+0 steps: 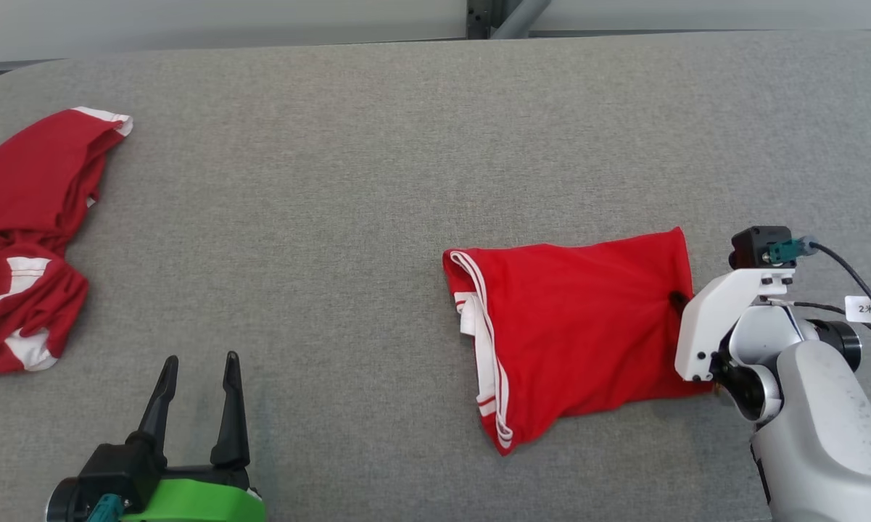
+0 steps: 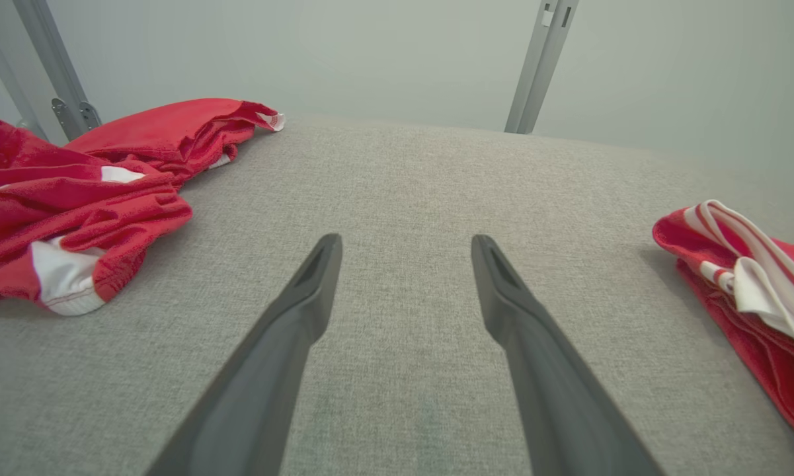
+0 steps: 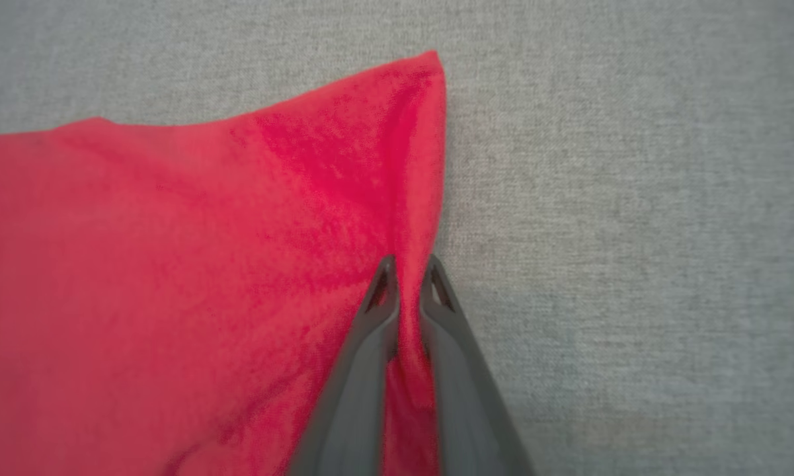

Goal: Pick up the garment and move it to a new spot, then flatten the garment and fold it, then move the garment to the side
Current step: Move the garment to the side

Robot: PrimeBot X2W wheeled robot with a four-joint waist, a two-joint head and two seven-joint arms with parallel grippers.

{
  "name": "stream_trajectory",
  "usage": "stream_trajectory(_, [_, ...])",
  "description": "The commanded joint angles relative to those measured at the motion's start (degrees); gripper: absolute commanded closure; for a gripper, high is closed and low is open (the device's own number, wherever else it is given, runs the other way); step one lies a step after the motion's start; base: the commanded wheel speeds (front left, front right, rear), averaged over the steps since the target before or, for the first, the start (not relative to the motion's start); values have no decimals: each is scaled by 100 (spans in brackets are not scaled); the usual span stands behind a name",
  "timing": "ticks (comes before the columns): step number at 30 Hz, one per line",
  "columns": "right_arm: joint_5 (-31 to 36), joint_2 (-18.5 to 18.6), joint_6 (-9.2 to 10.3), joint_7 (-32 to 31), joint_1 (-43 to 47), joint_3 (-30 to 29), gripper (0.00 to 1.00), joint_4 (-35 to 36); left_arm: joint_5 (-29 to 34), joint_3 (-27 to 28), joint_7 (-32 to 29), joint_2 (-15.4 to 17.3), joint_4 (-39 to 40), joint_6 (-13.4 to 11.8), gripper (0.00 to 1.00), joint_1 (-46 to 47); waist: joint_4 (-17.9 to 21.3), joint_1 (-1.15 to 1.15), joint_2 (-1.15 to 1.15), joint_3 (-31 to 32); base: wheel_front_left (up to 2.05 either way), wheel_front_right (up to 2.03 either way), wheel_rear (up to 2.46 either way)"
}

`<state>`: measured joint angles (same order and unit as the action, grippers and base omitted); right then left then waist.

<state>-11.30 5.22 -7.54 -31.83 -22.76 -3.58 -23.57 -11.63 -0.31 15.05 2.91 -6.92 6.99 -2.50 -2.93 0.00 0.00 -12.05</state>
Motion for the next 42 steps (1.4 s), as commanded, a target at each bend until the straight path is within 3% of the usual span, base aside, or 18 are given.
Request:
stream_trajectory(1, [-64, 61, 10, 56, -81, -31, 100, 32, -18, 19, 15, 7, 28, 3, 0, 107, 135, 0, 0, -75, 0, 0, 0])
stream_trajectory(8, [51, 223, 10, 276, -872, -269, 100, 263, 137, 98, 14, 36, 301, 46, 0, 437, 760, 0, 0, -780, 0, 0, 0])
stream_trajectory(20, [810, 406, 9, 493, -1982, -1547, 100, 390, 49, 196, 7, 594, 768, 52, 0, 888, 1385, 0, 0, -1892, 0, 0, 0])
stream_trajectory(34, [1758, 504, 10, 885, -3022, -2796, 100, 77, -11, 328, 4, 878, 979, 52, 0, 1103, 1096, 0, 0, -2600, 0, 0, 0])
stream_trajectory(40, [2440, 439, 10, 879, -3183, -3286, 100, -182, -48, 683, 1, 808, 1038, 41, 0, 1003, 1044, 0, 0, -2645, 0, 0, 0])
stream_trajectory(41, [2561, 451, 10, 922, -3172, -3328, 68, -218, -47, 709, 2, 809, 1039, 41, 0, 981, 1047, 0, 0, -2629, 0, 0, 0])
stream_trajectory(42, [2663, 467, 10, 986, -3155, -3357, 6, -242, -40, 730, 2, 810, 1034, 41, 0, 967, 1054, 0, 0, -2601, 0, 0, 0])
